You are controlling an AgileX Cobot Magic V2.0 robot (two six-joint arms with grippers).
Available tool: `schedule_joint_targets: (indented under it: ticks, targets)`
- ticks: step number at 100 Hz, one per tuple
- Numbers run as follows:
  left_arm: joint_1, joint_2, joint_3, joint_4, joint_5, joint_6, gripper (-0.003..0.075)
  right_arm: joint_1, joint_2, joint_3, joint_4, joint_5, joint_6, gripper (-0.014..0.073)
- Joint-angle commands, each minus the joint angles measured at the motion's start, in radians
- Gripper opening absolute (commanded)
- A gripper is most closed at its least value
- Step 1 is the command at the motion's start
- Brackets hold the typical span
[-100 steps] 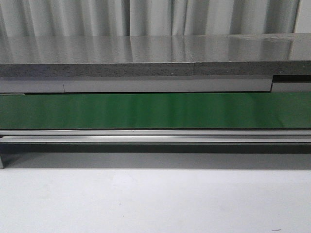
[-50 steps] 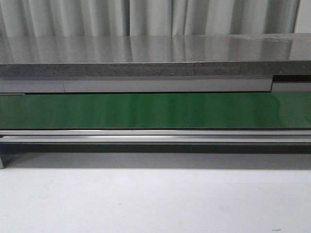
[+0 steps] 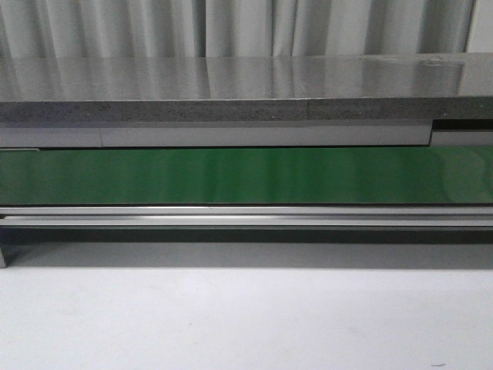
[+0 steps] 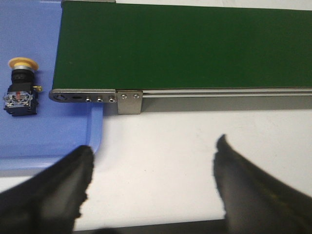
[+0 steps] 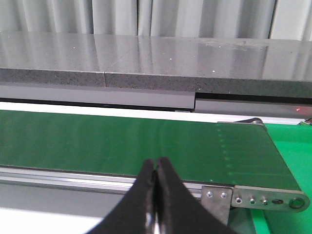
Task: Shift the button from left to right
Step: 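Open the left gripper and lower it around the yellow-capped button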
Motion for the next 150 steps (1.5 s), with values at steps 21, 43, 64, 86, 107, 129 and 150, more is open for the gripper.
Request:
schedule_joint_targets:
  ticks: [21, 43, 64, 86, 107, 129, 150]
  targets:
    - [-0.009, 0.005, -0.037, 0.006, -0.09, -0.008, 0.0716, -0.001, -0.017, 0.001, -0.013, -0.078, 0.0, -0.0068]
    - [0.014, 0.013, -0.043, 0.031, -0.09, -0.038, 0.0716, -0.001, -0.017, 0.001, -0.013, -0.078, 0.0, -0.0068]
    - [0.126, 0.104, -0.108, 0.085, -0.072, -0.038, 0.0716, -0.001, -0.017, 0.001, -0.013, -0.078, 0.0, -0.0068]
    - [0.284, 0.283, -0.191, 0.109, -0.067, -0.001, 0.0715, -0.001, -0.017, 0.001, -0.013, -0.078, 0.0, -0.0068]
    - [0.384, 0.472, -0.269, 0.109, -0.076, 0.028, 0.0716, -0.001, -0.017, 0.001, -0.013, -0.078, 0.0, -0.0068]
    - [0.41, 0.656, -0.352, 0.117, -0.13, 0.028, 0.0715, -0.001, -0.017, 0.001, -0.013, -0.078, 0.0, -0.0068]
    - [0.41, 0.823, -0.436, 0.117, -0.143, 0.028, 0.0715, -0.001, -0.017, 0.001, -0.013, -0.078, 0.0, -0.0068]
